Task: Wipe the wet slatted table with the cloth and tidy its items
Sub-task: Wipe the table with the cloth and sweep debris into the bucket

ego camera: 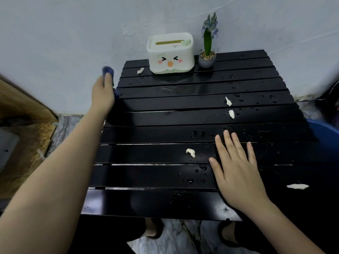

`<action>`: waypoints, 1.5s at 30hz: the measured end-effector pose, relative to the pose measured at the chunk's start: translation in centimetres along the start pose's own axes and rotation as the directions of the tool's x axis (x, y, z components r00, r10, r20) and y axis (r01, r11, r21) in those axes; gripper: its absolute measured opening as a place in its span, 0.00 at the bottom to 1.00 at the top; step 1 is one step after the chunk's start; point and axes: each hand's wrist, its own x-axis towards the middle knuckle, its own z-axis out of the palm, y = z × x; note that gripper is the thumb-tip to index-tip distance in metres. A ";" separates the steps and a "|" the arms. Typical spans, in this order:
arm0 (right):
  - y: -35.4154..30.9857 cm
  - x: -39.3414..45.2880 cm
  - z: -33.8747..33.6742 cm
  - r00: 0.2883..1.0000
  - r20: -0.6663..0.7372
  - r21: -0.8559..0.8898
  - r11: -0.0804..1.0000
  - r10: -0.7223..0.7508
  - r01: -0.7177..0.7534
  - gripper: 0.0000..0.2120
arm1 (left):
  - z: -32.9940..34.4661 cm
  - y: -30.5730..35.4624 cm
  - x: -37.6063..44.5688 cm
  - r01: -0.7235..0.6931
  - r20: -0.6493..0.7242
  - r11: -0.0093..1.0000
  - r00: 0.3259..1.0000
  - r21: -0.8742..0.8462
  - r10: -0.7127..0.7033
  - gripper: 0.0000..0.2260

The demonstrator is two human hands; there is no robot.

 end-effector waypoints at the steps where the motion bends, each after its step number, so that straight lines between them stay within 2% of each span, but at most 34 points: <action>1: 0.0 0.0 0.0 1.000 0.003 -0.003 1.000 0.000 0.000 0.30 | 0.4 -1.6 0.1 -0.012 0.086 0.986 0.996 0.167 -0.003 0.19; 3: -0.1 0.0 -0.1 1.000 0.008 -0.005 1.000 -0.001 0.001 0.30 | 1.4 -4.1 -0.3 -0.087 0.216 0.892 0.976 0.444 -0.013 0.22; 10: -0.2 0.1 -0.3 1.000 0.017 0.009 1.000 0.006 -0.006 0.30 | 3.5 -4.3 -0.3 -0.230 0.143 0.651 0.972 0.724 0.184 0.20; 15: -0.2 0.0 -0.2 1.000 0.023 0.009 1.000 0.003 -0.003 0.30 | 6.9 -1.3 -1.3 -0.326 0.186 0.622 0.941 0.712 0.281 0.15; 20: -0.3 0.1 -0.3 1.000 0.026 0.003 1.000 0.010 -0.010 0.30 | 13.9 4.3 -4.3 -0.467 0.323 0.623 0.884 0.627 0.338 0.16; 23: -0.2 0.2 -0.2 1.000 0.021 -0.008 1.000 0.012 -0.012 0.30 | 18.2 7.9 -6.6 -0.542 0.415 0.631 0.838 0.555 0.354 0.17; 25: -0.1 0.1 -0.1 1.000 0.018 -0.007 1.000 0.014 -0.014 0.30 | 20.3 10.0 -8.1 -0.578 0.473 0.688 0.799 0.438 0.371 0.17; 27: 0.0 0.1 0.0 1.000 0.014 -0.005 1.000 0.014 -0.014 0.30 | 21.0 11.7 -9.2 -0.492 0.501 0.847 0.795 0.201 0.342 0.18; 29: 0.0 0.2 0.0 1.000 0.008 -0.005 1.000 0.008 -0.008 0.30 | 20.4 12.6 -9.5 -0.240 0.494 0.966 0.832 -0.091 0.254 0.18; 30: 0.1 0.2 0.0 1.000 0.005 -0.001 1.000 0.003 -0.003 0.30 | 19.7 12.7 -9.4 -0.096 0.476 0.971 0.858 -0.219 0.192 0.16; 31: 0.1 0.2 0.0 1.000 0.002 0.006 1.000 -0.003 0.003 0.30 | 18.7 12.9 -9.2 0.053 0.467 0.941 0.877 -0.333 0.116 0.15; 33: 0.2 0.1 0.0 1.000 -0.003 0.024 1.000 -0.013 0.013 0.30 | 16.0 12.9 -8.6 0.324 0.469 0.780 0.882 -0.535 -0.045 0.16; 34: 0.2 0.1 -0.1 1.000 -0.003 0.033 0.999 -0.014 0.014 0.30 | 14.2 12.5 -8.3 0.405 0.468 0.694 0.877 -0.595 -0.110 0.17; 35: 0.2 0.1 -0.1 1.000 -0.002 0.041 0.999 -0.014 0.014 0.30 | 12.2 11.8 -8.1 0.425 0.449 0.649 0.882 -0.631 -0.142 0.17; 36: 0.2 0.1 -0.2 1.000 0.003 0.051 0.999 -0.014 0.014 0.29 | 10.1 11.0 -8.0 0.406 0.416 0.645 0.897 -0.647 -0.147 0.17; 37: 0.2 0.1 -0.3 1.000 0.011 0.066 0.998 -0.016 0.015 0.29 | 7.9 10.2 -8.0 0.374 0.375 0.664 0.915 -0.648 -0.149 0.17; 39: 0.4 0.1 -0.7 0.999 0.033 0.095 0.995 -0.023 0.020 0.30 | 3.3 8.6 -9.0 0.280 0.287 0.786 0.948 -0.551 -0.137 0.18; 41: 0.7 0.1 -1.1 0.999 0.043 0.108 0.994 -0.028 0.023 0.31 | -0.6 7.0 -11.7 0.103 0.194 0.943 0.980 -0.315 -0.042 0.16; 42: 1.0 0.0 -1.3 0.999 0.041 0.112 0.994 -0.020 0.016 0.31 | -1.8 5.7 -13.2 0.003 0.178 0.979 0.983 -0.203 0.034 0.14; 44: 1.7 -0.2 -1.6 0.999 0.038 0.105 0.994 0.016 -0.020 0.31 | -3.2 2.6 -16.4 -0.095 0.275 0.994 0.955 -0.061 0.109 0.09; 45: 2.1 -0.3 -1.7 0.999 0.037 0.096 0.995 0.035 -0.038 0.31 | -3.7 0.8 -18.0 -0.134 0.338 0.990 0.935 0.048 0.110 0.10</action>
